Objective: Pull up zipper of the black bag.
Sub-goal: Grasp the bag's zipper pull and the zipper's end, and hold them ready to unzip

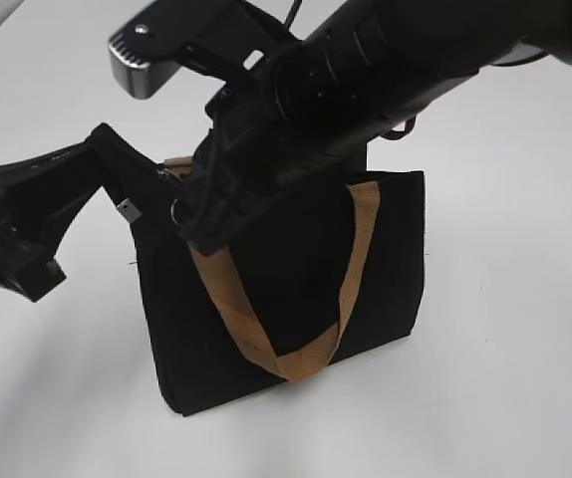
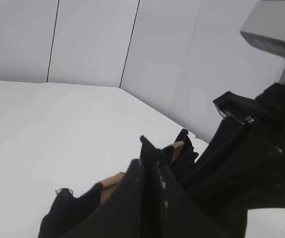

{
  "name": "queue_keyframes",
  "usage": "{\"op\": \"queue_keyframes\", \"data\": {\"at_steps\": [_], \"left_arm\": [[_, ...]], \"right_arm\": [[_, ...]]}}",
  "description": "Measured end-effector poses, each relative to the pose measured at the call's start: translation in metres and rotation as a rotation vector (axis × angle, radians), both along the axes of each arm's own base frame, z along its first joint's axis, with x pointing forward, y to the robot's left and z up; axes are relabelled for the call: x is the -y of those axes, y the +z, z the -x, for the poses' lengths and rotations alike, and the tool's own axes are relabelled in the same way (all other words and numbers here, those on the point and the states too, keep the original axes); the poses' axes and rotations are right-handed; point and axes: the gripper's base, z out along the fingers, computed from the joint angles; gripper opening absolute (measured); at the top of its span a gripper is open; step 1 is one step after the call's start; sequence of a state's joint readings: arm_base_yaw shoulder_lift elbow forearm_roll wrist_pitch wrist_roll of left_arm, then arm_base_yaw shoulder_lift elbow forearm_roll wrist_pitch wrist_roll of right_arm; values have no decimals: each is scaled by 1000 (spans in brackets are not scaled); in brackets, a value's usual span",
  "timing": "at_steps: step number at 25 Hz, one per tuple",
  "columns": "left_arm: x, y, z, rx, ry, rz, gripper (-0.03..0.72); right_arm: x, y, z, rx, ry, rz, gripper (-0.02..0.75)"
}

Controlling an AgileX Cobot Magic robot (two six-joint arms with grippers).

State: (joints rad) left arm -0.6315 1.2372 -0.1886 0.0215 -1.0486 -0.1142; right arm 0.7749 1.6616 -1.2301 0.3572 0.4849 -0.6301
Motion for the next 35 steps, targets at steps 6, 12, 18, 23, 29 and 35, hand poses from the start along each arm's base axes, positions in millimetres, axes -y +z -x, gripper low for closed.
{"op": "queue_keyframes", "data": {"at_steps": [6,12,18,23,29,35], "left_arm": [[-7,-6,-5,-94,95,18,4],[-9,-8,-6,-123,114,14,4],[-14,-10,-9,-167,178,46,4],[-13,-10,-8,-162,166,37,4],[-5,-1,-4,-41,67,24,4],[-4,0,-3,-26,55,26,4]], "right_arm": [[4,5,3,29,42,31,-1],[9,14,6,68,62,56,-1],[19,14,7,87,58,161,-1],[22,13,4,85,14,182,-1],[12,20,5,71,8,28,87],[6,10,6,30,45,31,285]]}}
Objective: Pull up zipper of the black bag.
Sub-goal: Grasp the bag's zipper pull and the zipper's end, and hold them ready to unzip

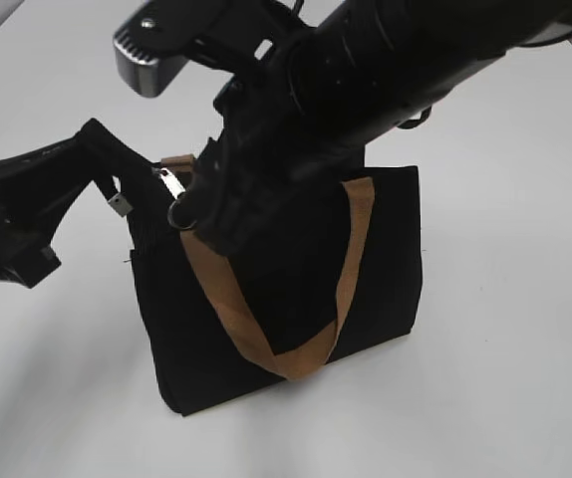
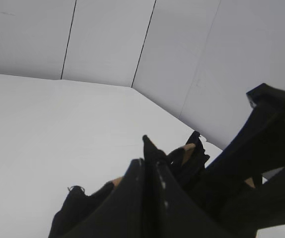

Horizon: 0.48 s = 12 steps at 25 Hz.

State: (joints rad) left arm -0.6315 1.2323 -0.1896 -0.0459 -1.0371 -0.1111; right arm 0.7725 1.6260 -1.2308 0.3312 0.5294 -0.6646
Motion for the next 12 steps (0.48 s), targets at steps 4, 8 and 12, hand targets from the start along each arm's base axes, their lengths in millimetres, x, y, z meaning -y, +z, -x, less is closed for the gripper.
{"op": "queue_keyframes", "data": {"at_steps": [4,8,12], "left_arm": [[0,1,0,10,-2,4,4],[0,1,0,11,-5,4,4],[1,2,0,22,-12,6,4]], "right_arm": [[-2,-4,-1,-22,-2,-7,284],[-3,-6,-1,-23,10,-4,284],[-6,-11,-3,-27,12,-2,265]]}}
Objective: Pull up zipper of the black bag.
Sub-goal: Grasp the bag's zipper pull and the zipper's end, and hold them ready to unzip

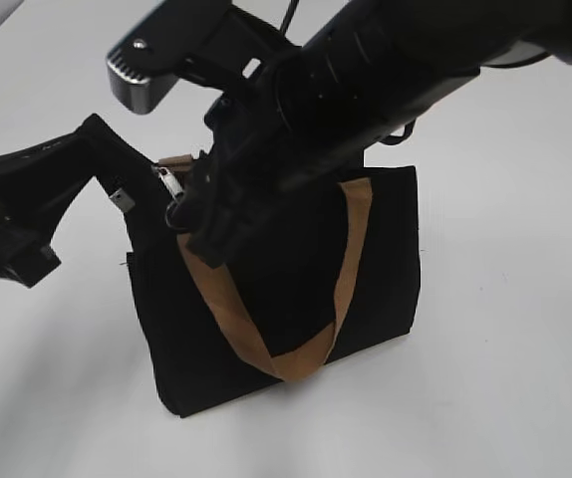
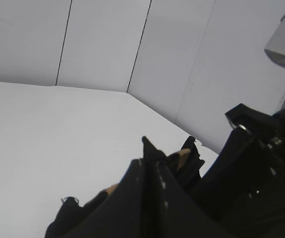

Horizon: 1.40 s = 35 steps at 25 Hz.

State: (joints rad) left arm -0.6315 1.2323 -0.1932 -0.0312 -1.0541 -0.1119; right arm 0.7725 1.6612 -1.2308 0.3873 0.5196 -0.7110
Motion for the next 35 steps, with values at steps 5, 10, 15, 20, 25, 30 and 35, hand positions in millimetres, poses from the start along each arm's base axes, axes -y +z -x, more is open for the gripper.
{"op": "queue_keyframes", "data": {"at_steps": [5,10,15,20,25,30,35], "left_arm": [[3,0,2,16,-36,-20,4],[3,1,2,20,-37,-18,4],[2,-1,1,-5,-26,-26,4],[-4,-8,-4,-100,61,-10,4],[-10,-12,-7,-173,127,11,4],[-10,-13,-7,-182,134,12,4],[-5,-7,-5,-104,68,-5,4]], "right_arm": [[-2,-1,-3,19,-14,-22,183],[-2,-1,-3,20,-14,-22,7],[-1,-2,-2,15,5,8,-1],[7,8,3,57,40,54,-1],[16,16,6,78,28,111,-1],[27,13,0,73,-26,183,-1],[26,16,-4,52,-75,102,-1]]}}
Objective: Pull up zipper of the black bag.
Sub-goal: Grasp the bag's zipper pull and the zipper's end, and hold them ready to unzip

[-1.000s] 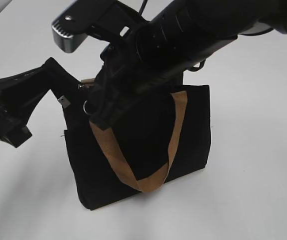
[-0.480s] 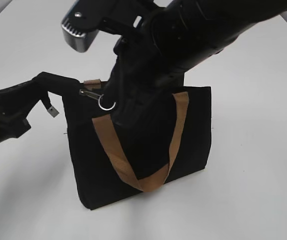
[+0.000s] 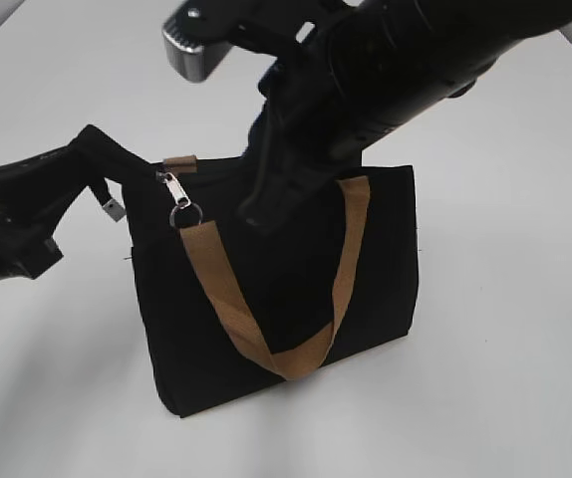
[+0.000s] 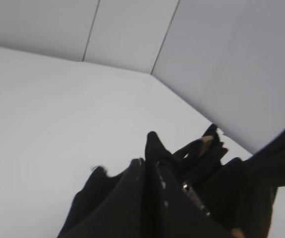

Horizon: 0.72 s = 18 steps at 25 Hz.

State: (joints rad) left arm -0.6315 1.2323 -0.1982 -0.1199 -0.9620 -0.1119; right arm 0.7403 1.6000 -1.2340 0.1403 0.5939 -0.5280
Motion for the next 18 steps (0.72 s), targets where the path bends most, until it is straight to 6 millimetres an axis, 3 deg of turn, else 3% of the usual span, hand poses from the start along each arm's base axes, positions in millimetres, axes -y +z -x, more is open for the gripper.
{"op": "queue_keyframes", "data": {"at_steps": [3,7,18], "left_arm": [[4,6,3,82,-56,2,4],[5,8,3,98,-59,8,4],[10,11,8,147,-141,-3,4]], "right_arm": [[-8,4,2,-26,5,-110,72],[-16,-6,2,-81,36,-143,265],[-22,-18,-1,-141,25,-162,252]]}}
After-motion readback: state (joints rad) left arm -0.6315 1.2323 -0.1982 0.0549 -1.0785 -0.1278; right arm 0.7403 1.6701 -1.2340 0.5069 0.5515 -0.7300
